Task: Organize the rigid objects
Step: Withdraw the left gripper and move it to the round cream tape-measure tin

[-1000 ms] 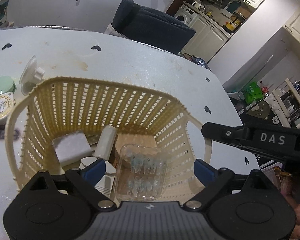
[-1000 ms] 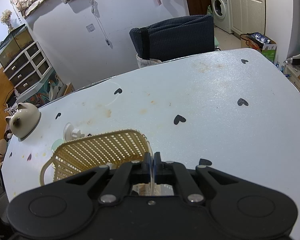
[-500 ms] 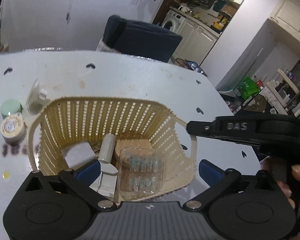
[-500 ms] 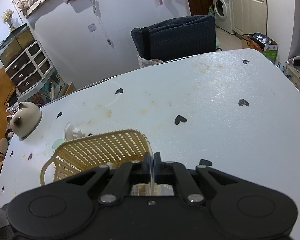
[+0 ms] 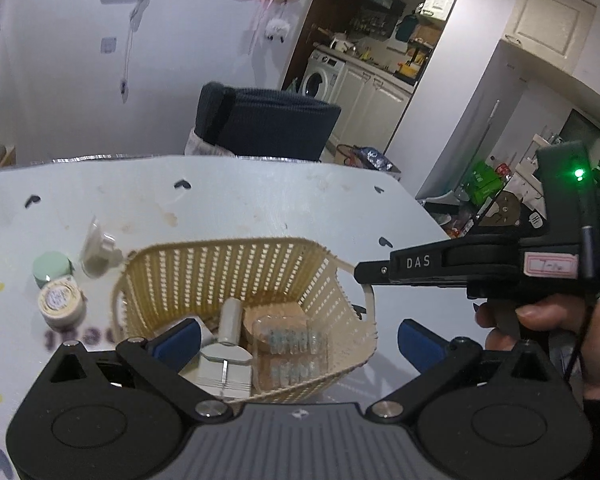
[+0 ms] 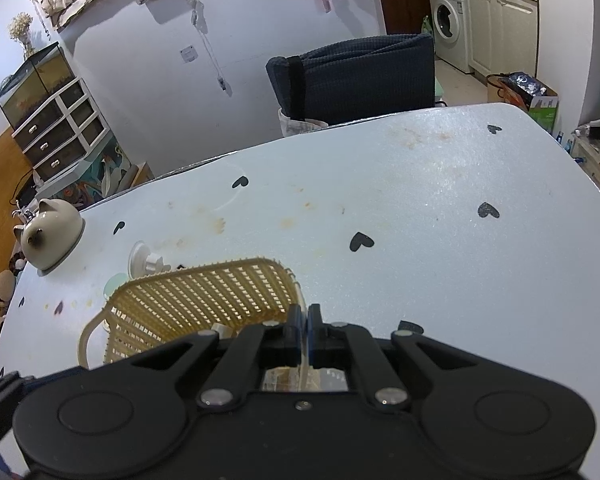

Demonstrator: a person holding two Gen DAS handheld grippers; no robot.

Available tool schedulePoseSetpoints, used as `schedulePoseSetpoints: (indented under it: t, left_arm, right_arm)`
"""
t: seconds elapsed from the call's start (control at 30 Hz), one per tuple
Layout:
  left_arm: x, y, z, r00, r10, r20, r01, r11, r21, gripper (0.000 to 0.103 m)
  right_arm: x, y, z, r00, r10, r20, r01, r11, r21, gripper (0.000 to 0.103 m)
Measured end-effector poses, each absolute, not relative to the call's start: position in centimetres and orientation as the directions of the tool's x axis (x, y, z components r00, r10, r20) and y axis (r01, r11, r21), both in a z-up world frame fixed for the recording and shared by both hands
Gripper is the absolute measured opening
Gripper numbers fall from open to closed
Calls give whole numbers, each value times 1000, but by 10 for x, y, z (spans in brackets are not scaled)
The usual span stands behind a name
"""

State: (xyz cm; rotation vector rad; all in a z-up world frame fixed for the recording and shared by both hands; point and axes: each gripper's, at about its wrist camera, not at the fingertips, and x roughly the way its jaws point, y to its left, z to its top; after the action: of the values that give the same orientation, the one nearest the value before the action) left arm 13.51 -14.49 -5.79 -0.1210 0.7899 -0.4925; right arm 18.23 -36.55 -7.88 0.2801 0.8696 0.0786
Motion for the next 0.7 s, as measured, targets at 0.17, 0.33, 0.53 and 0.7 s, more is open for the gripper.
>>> schedulePoseSetpoints:
  t: [0.17,0.33,0.53,0.7]
  left_arm:
    - [130,-121,-51,643,-456,-616,380,888,-261,103]
    - [137,-92,-48,669,-429,-607,352,902,-249,103]
    - [155,-54,-53,680,-385,-623,300,922,-244,103]
    - [172,-29,-65,692,-332,-641,246,943,-223,103]
  right_arm:
    - [181,-360,-78,651,154,-743,49,969,243,3]
    - [181,-356,-76,653,134,-745,34,978,206,3]
    - [181,-357,-77,653,136,-745,33,978,208,3]
    - [181,-354,-76,650,125,-750,39,980,198,3]
